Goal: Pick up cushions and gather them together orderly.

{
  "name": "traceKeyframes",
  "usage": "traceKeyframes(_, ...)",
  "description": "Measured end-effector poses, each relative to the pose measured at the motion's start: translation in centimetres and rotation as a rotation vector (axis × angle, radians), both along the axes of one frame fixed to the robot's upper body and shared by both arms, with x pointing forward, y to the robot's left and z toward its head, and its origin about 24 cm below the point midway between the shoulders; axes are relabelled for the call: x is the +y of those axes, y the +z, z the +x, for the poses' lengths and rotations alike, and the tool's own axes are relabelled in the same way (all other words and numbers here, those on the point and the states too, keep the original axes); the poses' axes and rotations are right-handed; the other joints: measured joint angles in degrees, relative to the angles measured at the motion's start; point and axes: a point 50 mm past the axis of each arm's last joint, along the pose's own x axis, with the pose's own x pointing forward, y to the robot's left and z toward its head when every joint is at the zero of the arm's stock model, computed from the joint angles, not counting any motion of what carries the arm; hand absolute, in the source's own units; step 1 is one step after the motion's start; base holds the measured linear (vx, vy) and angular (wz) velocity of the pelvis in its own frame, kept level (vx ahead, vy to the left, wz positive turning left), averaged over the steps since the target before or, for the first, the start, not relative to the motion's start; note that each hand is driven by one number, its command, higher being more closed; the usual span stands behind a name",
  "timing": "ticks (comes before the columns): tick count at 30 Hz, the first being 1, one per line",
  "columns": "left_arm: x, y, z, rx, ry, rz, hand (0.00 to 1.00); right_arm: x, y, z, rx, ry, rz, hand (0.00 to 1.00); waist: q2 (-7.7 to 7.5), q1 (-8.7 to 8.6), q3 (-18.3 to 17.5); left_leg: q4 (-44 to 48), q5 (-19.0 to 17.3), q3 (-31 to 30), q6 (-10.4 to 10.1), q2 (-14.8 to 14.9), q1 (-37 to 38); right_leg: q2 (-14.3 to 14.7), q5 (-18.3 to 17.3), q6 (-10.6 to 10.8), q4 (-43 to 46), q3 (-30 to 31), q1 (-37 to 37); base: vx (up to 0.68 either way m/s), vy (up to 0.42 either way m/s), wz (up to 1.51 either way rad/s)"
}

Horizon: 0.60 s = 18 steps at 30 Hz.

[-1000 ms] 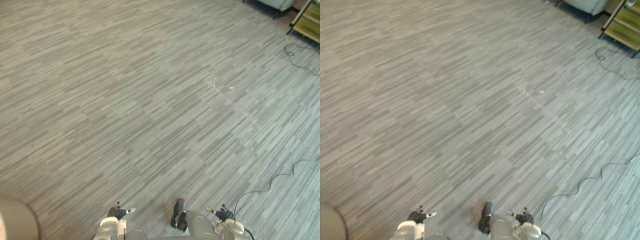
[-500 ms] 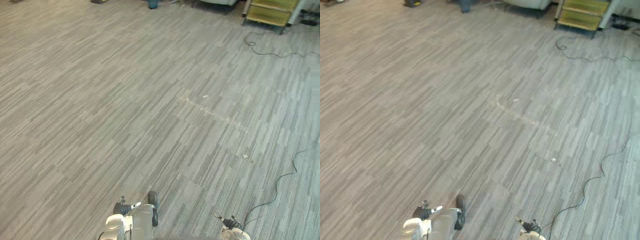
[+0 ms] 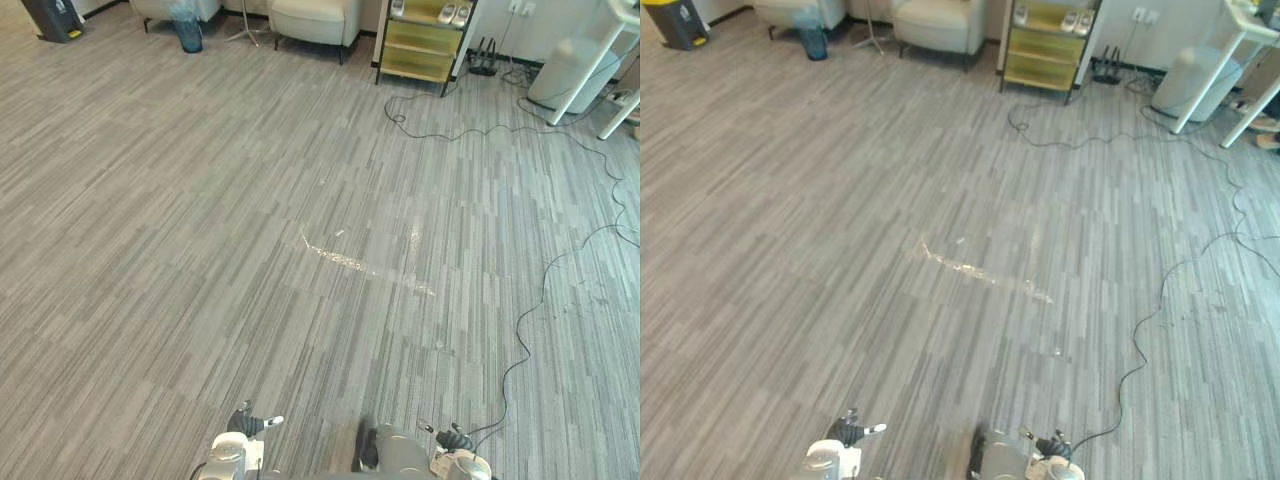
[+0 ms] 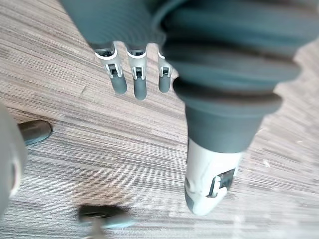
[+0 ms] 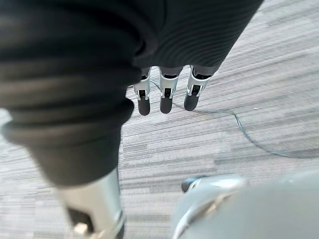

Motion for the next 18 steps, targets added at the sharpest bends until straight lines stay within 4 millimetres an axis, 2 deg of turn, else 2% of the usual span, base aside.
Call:
traceKeyframes(1, 0.0, 0.0, 0.2, -0.006, 0.021, -0.005, 0.0, 0.0, 0.0, 0.0, -0.001, -0.01, 0.001, 0.0, 0.36, -0.05, 0.17, 6.12, 0.96, -0.76, -1.08, 0.85, -2.59, 0.36, -0.88, -0.23, -0.13, -0.06, 0.9, 0.46, -0.267, -0.13)
traceKeyframes(2, 0.1, 0.1, 0.3, -0.017, 0.061, -0.013, 0.0, 0.2, -0.1, -0.3, 0.006, -0.012, 0.006, 0.0, 0.77, -0.01, 0.42, 16.83, 4.93, -2.03, -1.09, 2.45, -6.51, 1.18, -2.12, -0.72, -0.93, 0.08, 3.41, 0.48, -0.254, -0.12)
traceKeyframes(3, 0.2, 0.1, 0.1, -0.02, 0.092, -0.017, 0.0, 0.4, -0.2, -0.5, 0.006, -0.017, 0.01, 0.0, 0.4, 0.25, 1.16, 25.68, 8.51, -2.51, -0.45, 4.35, -9.57, 1.91, -3.06, -1.32, -2.22, 0.39, 6.92, 0.54, -0.205, -0.35)
traceKeyframes(4, 0.6, 0.5, 0.5, -0.053, 0.104, -0.011, 0.0, 0.8, -0.1, -0.3, -0.013, -0.015, 0.014, 0.0, 0.11, 0.74, 2.04, 38.17, 5.54, -1.33, 2.0, 6.31, -13.19, 2.89, -5.49, -1.88, -4.28, 1.8, 13.74, 0.44, -0.151, -0.36)
traceKeyframes(6, 0.7, 0.6, 0.7, -0.07, 0.104, -0.006, 0.0, 1.2, -0.2, -0.6, -0.009, -0.014, 0.023, 0.0, -0.35, 1.1, 1.99, 40.72, 3.88, -0.07, 2.07, 6.24, -15.74, 2.9, -7.14, -2.19, -5.51, 2.88, 16.8, 0.37, -0.081, -0.45)
traceKeyframes(7, 0.5, 0.9, 1.1, -0.09, 0.092, -0.006, 0.0, 1.5, -0.2, -0.4, -0.018, -0.025, 0.04, 0.0, -0.51, 1.78, 1.71, 37.3, 1.33, 2.83, 2.95, 5.21, -21.06, 2.96, -8.12, -1.77, -8.24, 5.06, 20.42, 0.34, -0.064, -0.54)
traceKeyframes(8, 0.5, 0.9, 1.1, -0.093, 0.09, -0.007, 0.0, 1.5, -0.2, -0.4, -0.021, -0.032, 0.043, 0.0, -0.49, 1.96, 1.71, 35.25, 0.81, 3.48, 3.13, 4.75, -22.04, 2.95, -8.15, -1.72, -8.95, 5.53, 21.05, 0.35, -0.013, -0.63)
traceKeyframes(10, 0.4, 1.1, 1.7, -0.111, 0.084, -0.007, 0.0, 1.6, -0.2, 0.0, -0.028, -0.051, 0.052, 0.0, -0.41, 2.38, 1.63, 20.27, 0.57, 5.25, 3.14, 1.25, -25.32, 2.5, -8.33, -1.11, -12.05, 7.6, 23.2, 0.43, 0.063, -0.53)
traceKeyframes(11, 0.3, 1.1, 1.7, -0.108, 0.068, -0.005, 0.0, 1.4, -0.2, 0.0, -0.027, -0.062, 0.051, 0.0, -0.39, 2.62, 1.61, 8.21, 2.69, 4.82, 2.51, -1.51, -26.02, 2.07, -8.72, -0.44, -13.96, 8.71, 24.56, 0.5, 0.102, -0.6)
traceKeyframes(12, 0.1, 1.1, 1.7, -0.107, 0.043, -0.004, 0.0, 1.2, -0.2, -0.2, -0.026, -0.079, 0.048, 0.0, -0.12, 2.96, 1.44, -2.72, 6.47, 4.5, 1.39, -3.27, -26.42, 1.93, -9.1, 0.3, -16.03, 9.82, 26.11, 0.57, 0.156, -0.62)
traceKeyframes(13, 0.0, 1.1, 1.9, -0.111, 0.025, -0.003, 0.0, 0.9, -0.2, -0.3, -0.023, -0.092, 0.042, 0.0, 0.12, 3.29, 1.22, -7.27, 10.42, 3.98, 1.39, -3.94, -27.12, 2.14, -9.58, 1.18, -17.59, 10.78, 27.43, 0.62, 0.203, -0.72)
traceKeyframes(14, 0.2, 1.1, 1.7, -0.106, 0.019, 0.002, 0.0, 1.1, -0.3, -0.5, -0.01, -0.095, 0.047, 0.0, -1.01, 3.84, 0.8, -5.91, 15.02, 2.96, 4.57, -5.21, -27.09, 1.1, -10.2, 2.21, -18.39, 12.3, 29.06, 0.79, 0.221, -0.5)
traceKeyframes(15, 0.7, 1.2, 2.0, -0.107, 0.005, 0.019, 0.0, 1.6, -0.6, -0.8, 0.006, -0.099, 0.064, 0.0, -2.78, 3.15, -0.15, -4.82, 12.17, 3.23, 7.23, -7.42, -27.09, -0.8, -10.39, 2.49, -17.74, 12.75, 29.68, 0.69, 0.165, -0.25)
traceKeyframes(16, 0.5, 1.2, 2.2, -0.107, -0.004, 0.017, 0.0, 1.7, -0.6, -0.8, 0.004, -0.105, 0.067, 0.0, -3.49, 2.69, -0.4, -2.61, 11.07, 3.33, 9.01, -8.05, -27.2, -1.95, -9.96, 3.17, -14.78, 13.09, 28.76, 0.84, 0.184, 0.02)
traceKeyframes(17, 0.4, 1.2, 2.3, -0.112, -0.005, 0.012, 0.0, 1.9, -0.7, -1.3, 0.011, -0.117, 0.072, 0.0, -3.83, 3.12, -0.55, 0.83, 8.36, 4.65, 10.05, -7.91, -26.38, -2.52, -8.93, 4.68, -8.3, 15.02, 27.46, 0.68, 0.162, -0.04)
traceKeyframes(18, 0.4, 1.2, 2.3, -0.109, -0.005, 0.011, 0.0, 2.0, -0.8, -1.4, 0.014, -0.122, 0.078, 0.0, -3.8, 3.15, -0.57, 1.96, 7.35, 4.89, 10.95, -7.93, -25.2, -2.41, -7.47, 5.29, -4.04, 16.16, 26.43, 0.66, 0.173, -0.14)
